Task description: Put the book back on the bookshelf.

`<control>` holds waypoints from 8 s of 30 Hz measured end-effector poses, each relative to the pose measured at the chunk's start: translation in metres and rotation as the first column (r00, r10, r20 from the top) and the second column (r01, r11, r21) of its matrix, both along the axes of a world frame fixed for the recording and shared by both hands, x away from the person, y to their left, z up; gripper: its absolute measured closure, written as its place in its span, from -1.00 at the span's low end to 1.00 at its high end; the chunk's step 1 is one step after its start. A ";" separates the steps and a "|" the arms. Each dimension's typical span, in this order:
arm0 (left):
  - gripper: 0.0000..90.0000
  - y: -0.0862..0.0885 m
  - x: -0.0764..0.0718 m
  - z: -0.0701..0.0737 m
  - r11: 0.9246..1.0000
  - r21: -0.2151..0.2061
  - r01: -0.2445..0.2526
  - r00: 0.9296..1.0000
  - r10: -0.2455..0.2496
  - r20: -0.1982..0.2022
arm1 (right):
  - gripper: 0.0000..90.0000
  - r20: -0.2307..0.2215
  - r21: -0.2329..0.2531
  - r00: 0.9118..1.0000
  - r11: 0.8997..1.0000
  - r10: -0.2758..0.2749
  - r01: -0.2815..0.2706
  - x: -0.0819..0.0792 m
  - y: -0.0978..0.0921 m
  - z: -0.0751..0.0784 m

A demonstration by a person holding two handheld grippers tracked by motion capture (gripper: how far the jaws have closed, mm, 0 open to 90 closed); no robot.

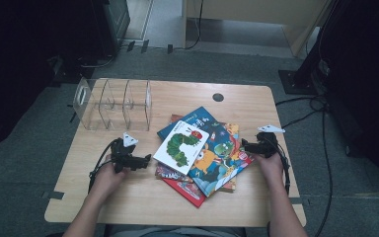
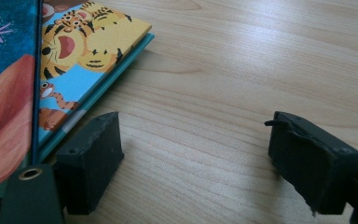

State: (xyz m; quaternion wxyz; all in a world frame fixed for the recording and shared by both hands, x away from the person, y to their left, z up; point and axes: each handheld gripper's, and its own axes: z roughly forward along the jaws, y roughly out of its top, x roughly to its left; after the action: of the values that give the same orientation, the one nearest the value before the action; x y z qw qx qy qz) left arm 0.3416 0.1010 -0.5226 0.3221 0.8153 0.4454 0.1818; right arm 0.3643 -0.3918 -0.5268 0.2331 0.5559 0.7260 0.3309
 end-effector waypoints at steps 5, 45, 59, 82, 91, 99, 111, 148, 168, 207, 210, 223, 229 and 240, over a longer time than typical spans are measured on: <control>-0.97 0.002 0.001 0.000 1.000 0.000 0.027 1.000 -0.027 -0.002 | -0.63 0.000 0.000 1.000 1.000 0.000 0.000 0.000 0.000 0.000; 0.02 0.022 0.002 0.041 0.986 -0.139 0.094 0.989 -0.109 -0.101 | 0.04 0.062 0.084 0.998 0.996 0.029 -0.034 -0.016 0.003 0.029; 0.47 0.002 0.010 0.055 0.982 -0.125 0.142 0.978 -0.159 -0.133 | 0.52 0.031 0.132 0.992 0.983 0.122 -0.126 -0.035 0.020 0.036; 0.51 -0.026 0.034 0.047 0.958 -0.185 0.218 0.940 -0.257 -0.224 | 0.93 0.000 0.188 0.960 0.942 0.282 -0.277 -0.043 0.104 0.034; 0.50 -0.023 0.025 0.045 0.958 -0.208 0.199 0.939 -0.247 -0.239 | 0.93 -0.017 0.192 0.941 0.925 0.337 -0.327 -0.035 0.120 0.031; 0.48 -0.028 0.014 0.045 0.954 -0.216 0.207 0.933 -0.259 -0.250 | 0.93 -0.020 0.206 0.931 0.913 0.364 -0.352 -0.028 0.126 0.031; 0.08 -0.027 0.015 0.046 0.954 -0.223 0.199 0.933 -0.254 -0.255 | 0.97 -0.045 0.235 0.916 0.896 0.398 -0.378 -0.018 0.125 0.031; -0.49 -0.051 0.050 0.031 0.936 -0.330 0.125 0.847 -0.274 -0.455 | 1.00 -0.038 0.228 0.849 0.832 0.527 -0.506 -0.021 0.163 0.031; 0.73 -0.054 0.044 0.136 0.954 -0.186 0.236 0.822 -0.298 -0.485 | 0.59 0.000 0.148 0.834 0.824 0.553 -0.546 -0.023 0.182 0.037; 0.73 0.057 0.049 0.151 0.955 -0.183 -0.231 0.847 0.105 -0.521 | -0.03 0.033 0.006 0.863 0.863 0.504 -0.505 0.011 0.175 0.032; 0.73 0.058 0.055 0.150 0.945 -0.172 -0.277 0.834 0.147 -0.532 | -0.03 0.035 0.005 0.862 0.862 0.506 -0.507 0.015 0.178 0.032; 0.73 0.038 0.086 0.161 0.932 -0.132 -0.337 0.821 0.222 -0.526 | -0.03 0.035 0.004 0.860 0.861 0.509 -0.509 0.015 0.180 0.031; 0.73 0.028 0.105 0.163 0.924 -0.099 -0.370 0.821 0.275 -0.501 | -0.01 0.037 0.001 0.856 0.857 0.516 -0.516 0.013 0.181 0.031; 0.73 0.017 0.134 0.163 0.911 -0.057 -0.408 0.796 0.324 -0.511 | 0.01 0.040 -0.001 0.864 0.865 0.502 -0.502 0.011 0.183 0.031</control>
State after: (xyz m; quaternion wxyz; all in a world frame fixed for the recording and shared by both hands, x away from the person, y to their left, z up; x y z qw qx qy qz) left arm 0.4754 0.1176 -0.3599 0.2229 0.7029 0.6754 -0.0097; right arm 0.3749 -0.2087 -0.4956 0.1506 0.3424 0.8393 0.3945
